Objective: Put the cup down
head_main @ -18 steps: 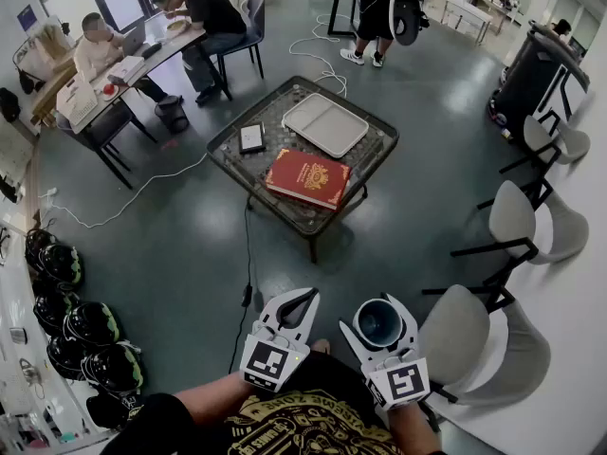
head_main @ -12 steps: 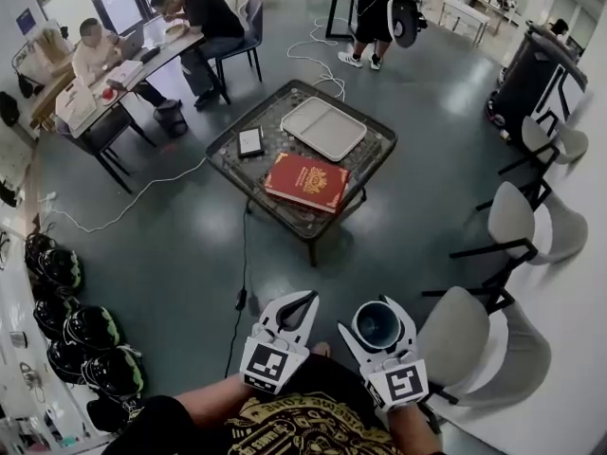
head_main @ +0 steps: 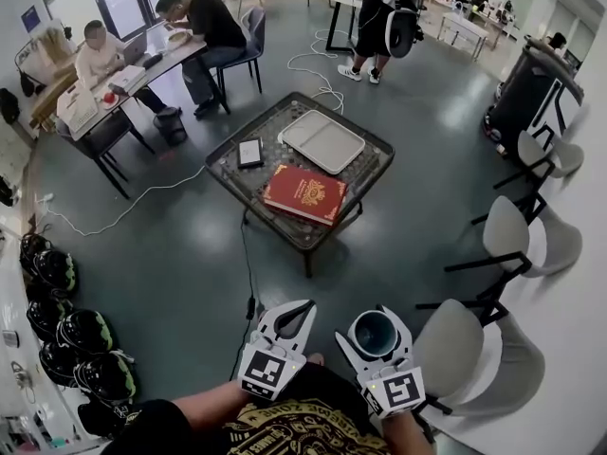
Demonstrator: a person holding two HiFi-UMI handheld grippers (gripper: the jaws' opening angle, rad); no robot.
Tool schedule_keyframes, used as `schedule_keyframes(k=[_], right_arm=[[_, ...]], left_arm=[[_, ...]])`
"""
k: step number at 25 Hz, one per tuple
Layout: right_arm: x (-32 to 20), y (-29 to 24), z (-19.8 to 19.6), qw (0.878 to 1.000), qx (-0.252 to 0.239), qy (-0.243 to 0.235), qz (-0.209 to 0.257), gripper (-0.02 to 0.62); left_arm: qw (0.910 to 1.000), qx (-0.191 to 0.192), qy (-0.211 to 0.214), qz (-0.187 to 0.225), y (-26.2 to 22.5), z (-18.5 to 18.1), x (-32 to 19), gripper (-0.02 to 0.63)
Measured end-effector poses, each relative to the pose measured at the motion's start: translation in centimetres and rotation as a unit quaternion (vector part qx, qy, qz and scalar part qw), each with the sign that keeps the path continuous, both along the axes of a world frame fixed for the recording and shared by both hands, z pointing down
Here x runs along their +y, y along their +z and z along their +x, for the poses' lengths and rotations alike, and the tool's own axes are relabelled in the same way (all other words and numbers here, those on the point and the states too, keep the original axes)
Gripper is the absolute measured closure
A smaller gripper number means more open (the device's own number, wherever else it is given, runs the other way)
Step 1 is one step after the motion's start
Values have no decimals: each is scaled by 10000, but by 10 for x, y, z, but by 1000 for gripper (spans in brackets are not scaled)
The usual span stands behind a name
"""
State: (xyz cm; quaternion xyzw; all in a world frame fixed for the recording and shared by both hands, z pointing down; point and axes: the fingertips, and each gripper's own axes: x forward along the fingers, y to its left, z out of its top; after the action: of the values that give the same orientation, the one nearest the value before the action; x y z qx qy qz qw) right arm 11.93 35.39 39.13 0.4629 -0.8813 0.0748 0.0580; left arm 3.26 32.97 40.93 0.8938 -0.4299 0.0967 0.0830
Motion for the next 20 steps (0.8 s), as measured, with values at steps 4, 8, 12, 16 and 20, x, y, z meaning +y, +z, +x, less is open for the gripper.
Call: schedule_keyframes(k=[4, 8, 12, 16, 20], right_arm=[[-1, -1, -1, 10000, -9, 6, 4, 224], [-6, -1, -5, 10000, -24, 57, -7, 224], [-18, -2, -7, 9998, -51, 206, -39, 224], [-32, -12, -12, 9993, -63, 378, -12, 224], [-48, -22, -16, 9985, -18, 547, 47, 224]], left_arm=[[10000, 8, -6, -16, 1, -2, 0, 603], [10000, 14, 34, -18, 2, -6, -4, 603], [9999, 37, 123, -31, 2, -11, -17, 603], [9996, 79, 276, 12, -6, -12, -38, 603], [9987, 105, 490, 100, -17, -10, -59, 603]])
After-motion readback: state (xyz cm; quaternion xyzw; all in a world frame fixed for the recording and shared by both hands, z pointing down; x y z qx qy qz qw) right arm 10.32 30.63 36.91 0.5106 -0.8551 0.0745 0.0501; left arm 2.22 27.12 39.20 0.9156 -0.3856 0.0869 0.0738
